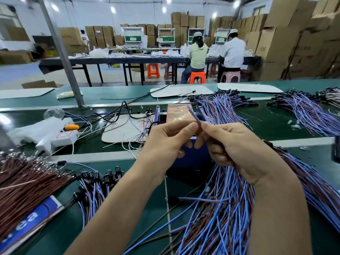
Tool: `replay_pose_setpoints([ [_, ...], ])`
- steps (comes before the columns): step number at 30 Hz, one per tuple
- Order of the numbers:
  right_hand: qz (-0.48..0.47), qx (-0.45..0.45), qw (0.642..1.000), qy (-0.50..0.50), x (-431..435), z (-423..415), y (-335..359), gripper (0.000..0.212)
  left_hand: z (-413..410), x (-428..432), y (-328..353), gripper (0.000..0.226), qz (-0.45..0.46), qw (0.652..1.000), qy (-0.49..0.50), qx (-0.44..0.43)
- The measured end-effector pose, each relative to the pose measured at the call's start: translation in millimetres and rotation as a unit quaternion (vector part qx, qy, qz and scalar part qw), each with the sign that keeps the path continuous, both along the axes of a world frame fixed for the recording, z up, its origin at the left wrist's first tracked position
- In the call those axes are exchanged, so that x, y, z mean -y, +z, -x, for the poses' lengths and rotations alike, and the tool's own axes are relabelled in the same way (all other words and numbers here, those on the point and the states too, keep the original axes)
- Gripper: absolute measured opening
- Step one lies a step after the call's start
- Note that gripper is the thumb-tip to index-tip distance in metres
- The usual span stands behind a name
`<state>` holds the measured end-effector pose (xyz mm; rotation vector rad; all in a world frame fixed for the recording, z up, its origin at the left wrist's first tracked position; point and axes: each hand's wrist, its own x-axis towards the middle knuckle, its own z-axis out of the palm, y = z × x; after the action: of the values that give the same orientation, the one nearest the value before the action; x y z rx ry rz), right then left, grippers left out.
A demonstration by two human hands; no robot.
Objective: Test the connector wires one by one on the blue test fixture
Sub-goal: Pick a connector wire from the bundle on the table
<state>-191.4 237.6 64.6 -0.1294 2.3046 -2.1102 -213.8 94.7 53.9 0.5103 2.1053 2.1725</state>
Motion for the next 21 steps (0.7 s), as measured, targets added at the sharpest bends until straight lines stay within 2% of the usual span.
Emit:
replay_pose_setpoints([
  [4,-0.002,-0.023,1.0,-0.018,0,-4,2,0.037,0,-3,-2,0.021,-0.012,1.0,0.005,0.005],
  [9,0.008,-0.06,0.986,-0.156,-4,4,-1,0.032,1,-3,-3,0.014,-0.03,0.999,0.037,0.012],
  [13,-0.002,-0.056,0.993,-0.105,-4,2,-1,0.03,0,-7,-7,0.01,-0.007,1.0,0.014,0.011],
  [21,-0.089,-0.056,0.991,-0.077,-6,0,-2,0.026,0,-11,-10,0.014,-0.046,0.997,0.064,0.006],
])
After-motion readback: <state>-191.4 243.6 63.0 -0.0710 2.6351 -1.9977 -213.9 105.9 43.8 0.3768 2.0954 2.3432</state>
